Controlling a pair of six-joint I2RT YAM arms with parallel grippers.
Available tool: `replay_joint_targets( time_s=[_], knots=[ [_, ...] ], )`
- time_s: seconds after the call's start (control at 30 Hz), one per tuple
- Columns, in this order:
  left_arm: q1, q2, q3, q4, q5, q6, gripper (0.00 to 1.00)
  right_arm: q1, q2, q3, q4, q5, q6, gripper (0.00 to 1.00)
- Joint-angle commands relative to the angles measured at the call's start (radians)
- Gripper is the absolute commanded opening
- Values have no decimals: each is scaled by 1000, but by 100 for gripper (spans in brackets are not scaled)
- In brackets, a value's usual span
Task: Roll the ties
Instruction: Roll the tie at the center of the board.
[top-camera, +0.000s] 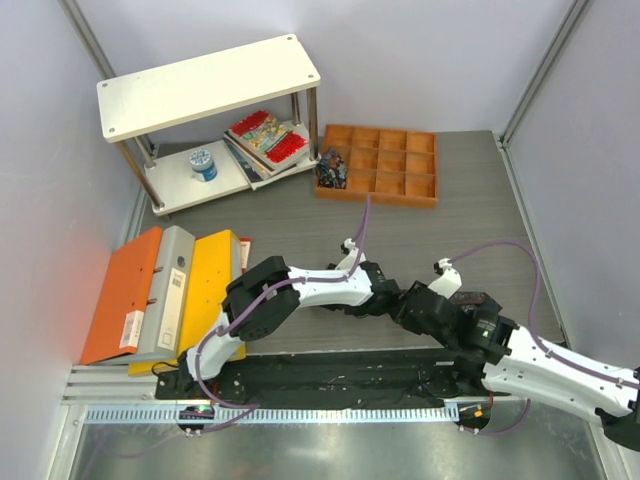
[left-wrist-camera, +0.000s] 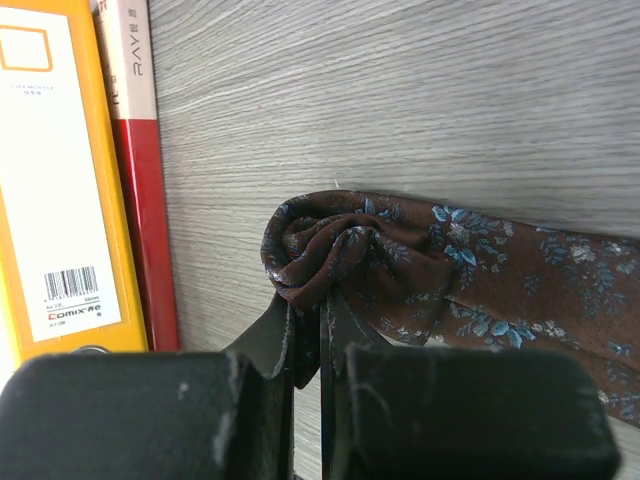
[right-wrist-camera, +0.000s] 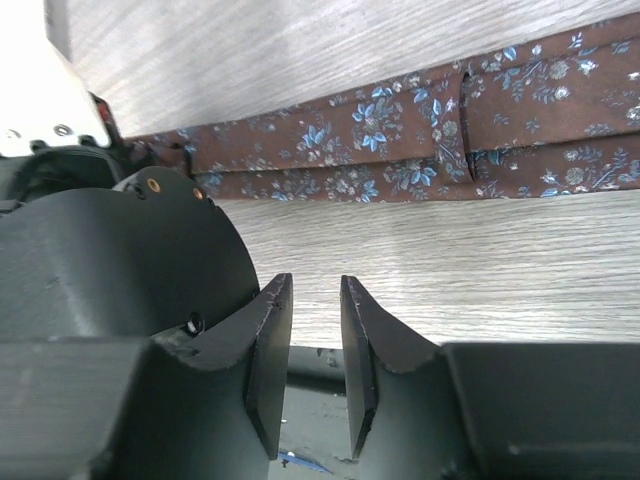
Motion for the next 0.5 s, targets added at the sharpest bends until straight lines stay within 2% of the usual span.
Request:
replay_joint_targets(
  time_s=[0.0, 0.2, 0.27, 0.3, 0.47],
  knots=[
    [-19, -57, 32, -230, 25, 12, 0, -3, -49, 37, -12, 57, 32, 33],
    [12, -242, -30, -50, 131, 154, 0, -2, -52, 34, 40, 12, 47, 31],
    [19, -267, -59, -21, 159, 170, 0, -3, -24, 5, 132, -15, 47, 27],
    [24, -278, -68, -15, 168, 173, 0, -2, -9, -7, 172, -44, 50, 22],
    [39, -345, -135, 65, 238, 188, 0, -3, 216, -34, 454, -109, 29, 19]
  ],
)
